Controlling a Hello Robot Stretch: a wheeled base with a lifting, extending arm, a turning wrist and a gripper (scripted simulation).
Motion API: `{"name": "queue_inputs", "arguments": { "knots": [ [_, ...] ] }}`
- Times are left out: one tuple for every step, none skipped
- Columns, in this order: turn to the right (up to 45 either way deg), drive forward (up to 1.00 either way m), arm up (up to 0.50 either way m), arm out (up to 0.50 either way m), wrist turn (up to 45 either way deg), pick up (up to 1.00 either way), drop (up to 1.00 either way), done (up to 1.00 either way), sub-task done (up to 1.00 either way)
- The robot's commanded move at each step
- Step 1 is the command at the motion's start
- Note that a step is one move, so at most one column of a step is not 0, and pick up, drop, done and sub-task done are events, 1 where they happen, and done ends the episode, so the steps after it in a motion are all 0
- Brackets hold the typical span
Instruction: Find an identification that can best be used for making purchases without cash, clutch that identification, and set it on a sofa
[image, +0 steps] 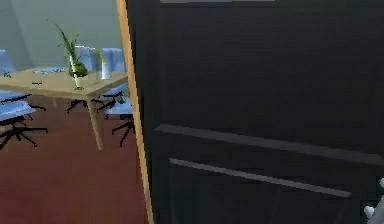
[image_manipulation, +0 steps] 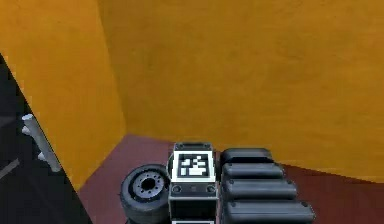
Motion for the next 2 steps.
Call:
{"name": "queue_inputs", "arguments": {
  "knots": [
    [0.0, 0.05, 0.00, 0.00, 0.0, 0.00, 0.00, 0.00, 0.00],
    [-45.0, 0.00, 0.00, 0.00, 0.0, 0.00, 0.00, 0.00, 0.00]
  ]
}}
